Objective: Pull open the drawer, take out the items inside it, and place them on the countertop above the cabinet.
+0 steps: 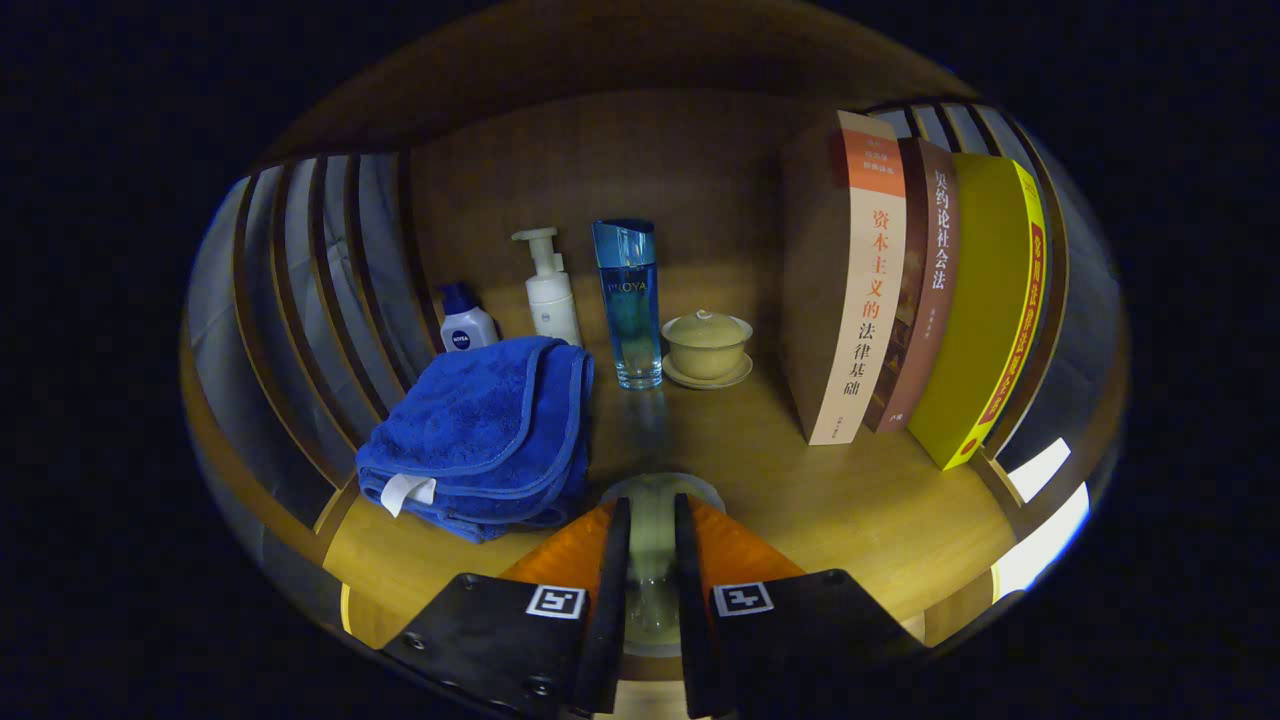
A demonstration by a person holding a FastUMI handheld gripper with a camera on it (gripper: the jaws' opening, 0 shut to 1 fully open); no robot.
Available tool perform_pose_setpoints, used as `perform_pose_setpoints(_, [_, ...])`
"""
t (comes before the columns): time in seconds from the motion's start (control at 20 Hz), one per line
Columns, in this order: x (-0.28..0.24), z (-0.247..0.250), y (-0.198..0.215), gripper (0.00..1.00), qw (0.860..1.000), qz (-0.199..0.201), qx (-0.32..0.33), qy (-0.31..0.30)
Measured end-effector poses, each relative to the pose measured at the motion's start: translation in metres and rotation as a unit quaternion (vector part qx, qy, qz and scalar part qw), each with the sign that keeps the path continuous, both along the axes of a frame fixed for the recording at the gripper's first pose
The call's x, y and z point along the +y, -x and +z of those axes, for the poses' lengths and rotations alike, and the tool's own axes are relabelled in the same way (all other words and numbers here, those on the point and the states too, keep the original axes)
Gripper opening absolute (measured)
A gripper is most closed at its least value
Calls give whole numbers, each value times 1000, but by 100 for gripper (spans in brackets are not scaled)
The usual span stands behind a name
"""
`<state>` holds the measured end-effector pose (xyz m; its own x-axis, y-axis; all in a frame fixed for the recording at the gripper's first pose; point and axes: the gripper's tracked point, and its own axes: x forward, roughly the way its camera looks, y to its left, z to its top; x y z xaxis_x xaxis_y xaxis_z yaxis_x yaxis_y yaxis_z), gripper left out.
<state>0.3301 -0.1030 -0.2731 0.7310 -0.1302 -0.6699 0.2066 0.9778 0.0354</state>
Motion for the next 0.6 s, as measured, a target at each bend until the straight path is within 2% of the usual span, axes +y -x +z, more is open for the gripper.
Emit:
perform_pose_setpoints(0.05, [0,2,-4,34,1000,2,-7,0])
perform_pose_setpoints(0.2, [3,12,-13,50,999,7,-36,2])
perform_pose_setpoints(0.4, [0,18,-12,72,999,6,-38,28])
perform_pose_setpoints(0.6, [2,36,-9,100,997,13,-51,56])
